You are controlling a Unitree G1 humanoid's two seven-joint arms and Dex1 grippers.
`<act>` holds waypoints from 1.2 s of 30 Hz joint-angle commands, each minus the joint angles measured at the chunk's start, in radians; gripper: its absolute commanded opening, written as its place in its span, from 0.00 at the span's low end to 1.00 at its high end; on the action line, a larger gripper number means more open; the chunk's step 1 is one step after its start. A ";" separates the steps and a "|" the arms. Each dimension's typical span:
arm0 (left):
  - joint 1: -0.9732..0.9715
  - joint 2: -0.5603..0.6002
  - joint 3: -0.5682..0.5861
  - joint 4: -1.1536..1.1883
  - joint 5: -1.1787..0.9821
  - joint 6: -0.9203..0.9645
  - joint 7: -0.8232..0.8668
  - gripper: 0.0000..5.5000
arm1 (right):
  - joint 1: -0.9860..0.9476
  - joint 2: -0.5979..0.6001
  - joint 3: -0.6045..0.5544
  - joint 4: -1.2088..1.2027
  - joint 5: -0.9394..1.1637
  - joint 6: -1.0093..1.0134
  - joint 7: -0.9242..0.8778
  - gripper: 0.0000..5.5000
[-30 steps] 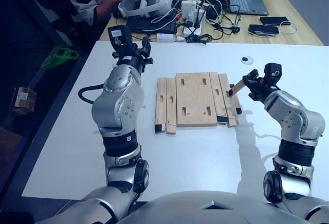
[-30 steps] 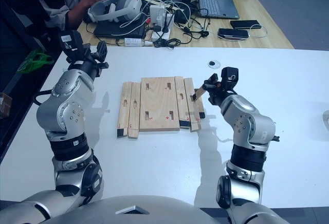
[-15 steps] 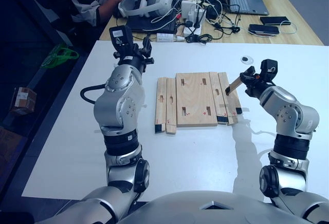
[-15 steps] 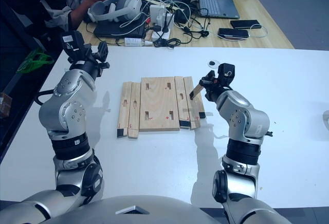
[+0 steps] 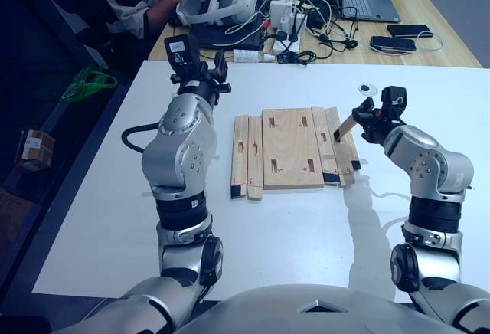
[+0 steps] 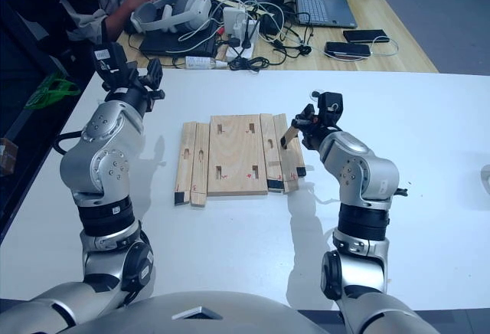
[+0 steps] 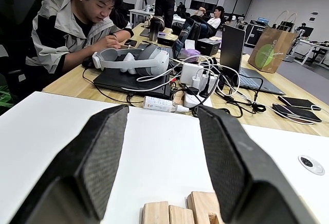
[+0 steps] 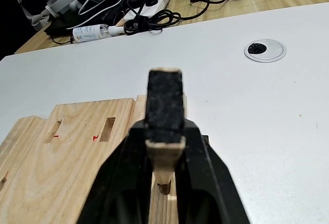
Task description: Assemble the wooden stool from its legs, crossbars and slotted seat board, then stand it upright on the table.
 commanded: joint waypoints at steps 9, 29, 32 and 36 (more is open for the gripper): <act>-0.020 -0.011 -0.011 0.013 0.022 -0.018 0.008 0.45 | -0.035 0.000 -0.043 -0.048 -0.008 0.121 -0.047 0.07; 0.234 0.080 -0.147 -0.095 0.142 -0.060 -0.061 0.45 | 0.180 -0.050 0.143 -0.096 -0.078 0.026 0.050 0.07; 0.224 0.073 -0.155 -0.085 0.148 -0.064 -0.063 0.45 | 0.156 -0.090 0.160 -0.091 -0.074 0.060 0.080 0.07; 0.221 0.053 -0.169 -0.075 0.159 -0.076 -0.057 0.45 | 0.093 -0.166 0.168 -0.048 -0.052 0.135 0.148 0.07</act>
